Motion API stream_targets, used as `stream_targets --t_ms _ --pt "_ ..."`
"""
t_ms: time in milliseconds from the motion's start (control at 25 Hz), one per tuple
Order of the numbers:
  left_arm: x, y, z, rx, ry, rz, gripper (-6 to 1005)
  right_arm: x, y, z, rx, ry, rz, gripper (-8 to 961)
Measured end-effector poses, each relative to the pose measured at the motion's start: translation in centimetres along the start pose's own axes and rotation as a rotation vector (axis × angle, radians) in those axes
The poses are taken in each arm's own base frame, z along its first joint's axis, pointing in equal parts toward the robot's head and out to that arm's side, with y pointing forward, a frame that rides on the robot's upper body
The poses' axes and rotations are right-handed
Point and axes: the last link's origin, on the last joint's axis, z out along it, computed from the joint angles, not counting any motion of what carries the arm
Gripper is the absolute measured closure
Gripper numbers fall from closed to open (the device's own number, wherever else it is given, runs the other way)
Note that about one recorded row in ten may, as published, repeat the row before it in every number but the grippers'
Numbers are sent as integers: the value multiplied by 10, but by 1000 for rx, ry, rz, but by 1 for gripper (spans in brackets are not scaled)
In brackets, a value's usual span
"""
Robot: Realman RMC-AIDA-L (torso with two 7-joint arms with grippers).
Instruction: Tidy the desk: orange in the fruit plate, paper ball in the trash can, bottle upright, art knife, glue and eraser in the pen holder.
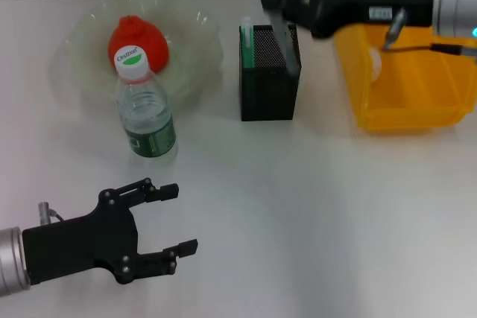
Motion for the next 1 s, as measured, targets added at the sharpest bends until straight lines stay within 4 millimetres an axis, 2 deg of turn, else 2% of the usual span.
stream_targets --t_ms 40,120,200,240,360,400,600,1000 --pt "0 0 0 0 0 0 187 0 0 0 0 0 0 813" --pt "0 0 0 0 0 0 187 12 -7 0 14 -139 -4 814" --pt "0 0 0 0 0 2 187 33 -17 7 65 -281 -9 814" --pt "0 0 0 0 0 2 187 33 -17 7 65 -281 -9 814" --pt "-1 0 1 0 -3 3 186 57 -26 20 147 -331 -26 814" --pt "-1 0 1 -2 -2 1 186 71 -27 32 172 -314 -34 814" --pt "1 -1 4 -9 -1 7 186 89 -23 48 168 -237 -35 815" --pt "1 -1 6 -12 0 10 187 96 -21 50 165 -211 -37 798"
